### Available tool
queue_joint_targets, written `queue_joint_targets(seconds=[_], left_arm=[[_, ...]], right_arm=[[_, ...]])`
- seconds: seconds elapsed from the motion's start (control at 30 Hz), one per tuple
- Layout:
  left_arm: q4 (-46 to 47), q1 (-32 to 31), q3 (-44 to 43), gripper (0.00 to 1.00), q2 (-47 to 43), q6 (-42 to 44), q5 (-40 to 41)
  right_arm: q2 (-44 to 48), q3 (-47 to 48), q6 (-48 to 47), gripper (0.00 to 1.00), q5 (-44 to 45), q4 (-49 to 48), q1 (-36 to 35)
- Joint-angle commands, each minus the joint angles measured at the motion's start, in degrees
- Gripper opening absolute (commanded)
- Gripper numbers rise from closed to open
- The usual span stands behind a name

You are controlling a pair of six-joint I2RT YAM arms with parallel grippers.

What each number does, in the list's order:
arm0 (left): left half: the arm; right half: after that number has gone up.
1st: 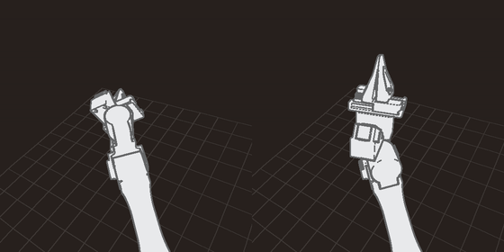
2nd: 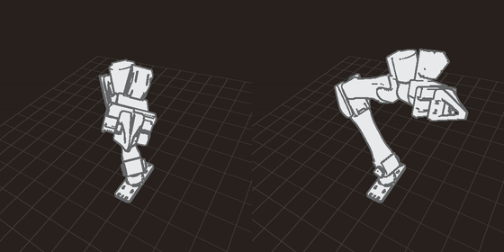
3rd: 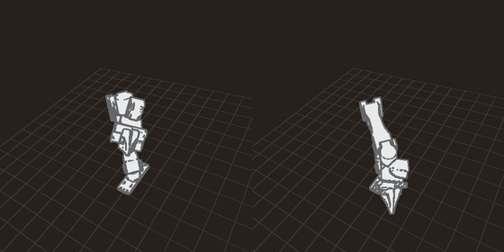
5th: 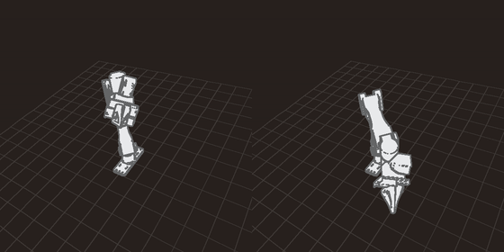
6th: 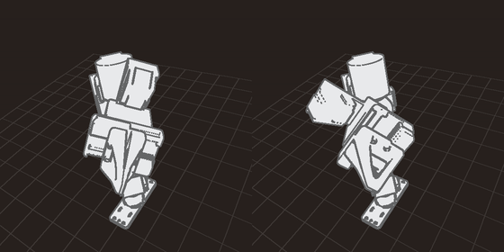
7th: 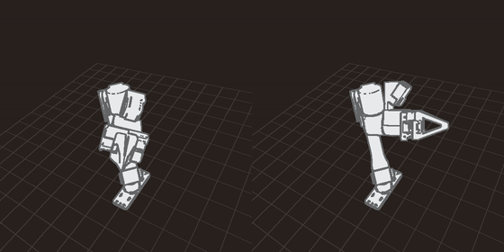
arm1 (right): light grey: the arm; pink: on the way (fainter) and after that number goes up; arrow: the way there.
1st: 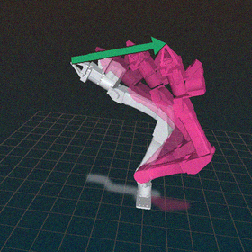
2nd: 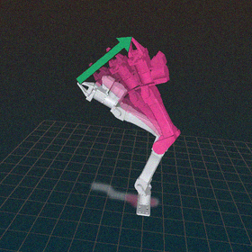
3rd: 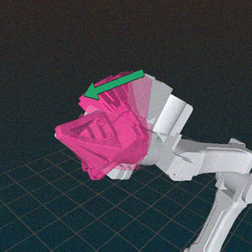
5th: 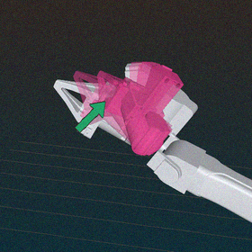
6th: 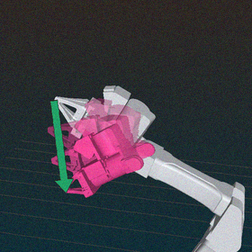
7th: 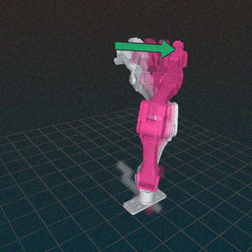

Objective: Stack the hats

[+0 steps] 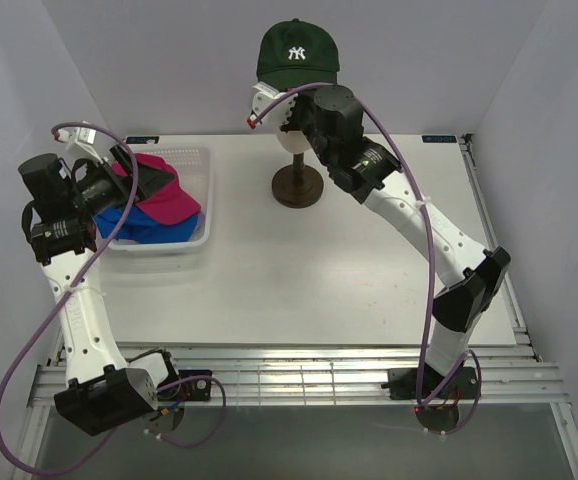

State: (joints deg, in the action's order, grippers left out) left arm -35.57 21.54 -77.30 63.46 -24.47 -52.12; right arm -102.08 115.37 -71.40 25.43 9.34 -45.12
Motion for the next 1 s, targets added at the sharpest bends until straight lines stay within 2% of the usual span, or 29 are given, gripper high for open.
queue_joint_targets(seconds=[0.0,0.23,0.3,0.33,0.4,0.43,0.5,0.8,0.9,0.97], left_arm=[[0.6,0.3,0.7,0.86,-1.5,-0.1,-1.5],[0.8,0.3,0.8,0.85,-1.7,-0.1,-1.5],[0.9,0.3,0.9,0.85,-1.7,-0.1,-1.4],[0.8,0.3,1.0,0.85,-1.8,-0.1,-1.4],[0.9,0.4,1.1,0.85,-1.7,-0.2,-1.4],[0.9,0.4,1.1,0.85,-1.8,-0.2,-1.5],[1.0,0.4,1.2,0.85,-1.7,-0.2,-1.5],[1.2,0.5,1.4,0.85,-1.9,-0.3,-1.7],[1.3,0.6,1.4,0.85,-1.9,-0.4,-1.8],[1.3,0.6,1.5,0.85,-2.0,-0.5,-1.9]], right_arm=[[3.4,0.9,-0.1,0.08,0.1,1.0,-0.6],[3.6,0.9,0.9,0.10,-0.1,1.3,-0.6],[3.8,0.9,1.5,0.17,-0.3,1.2,-0.6],[4.0,0.8,1.6,0.25,-0.3,1.0,-0.6],[4.3,0.9,2.0,0.32,-0.6,1.2,-0.7],[4.4,1.0,2.1,0.39,-0.7,1.3,-0.8],[4.9,1.1,2.4,0.46,-0.9,1.3,-0.9],[8.0,0.7,4.6,0.51,-2.1,3.9,-1.8],[10.3,0.9,7.9,0.54,-6.3,9.8,-2.2],[11.9,0.9,11.8,0.59,-12.0,13.0,-2.2]])
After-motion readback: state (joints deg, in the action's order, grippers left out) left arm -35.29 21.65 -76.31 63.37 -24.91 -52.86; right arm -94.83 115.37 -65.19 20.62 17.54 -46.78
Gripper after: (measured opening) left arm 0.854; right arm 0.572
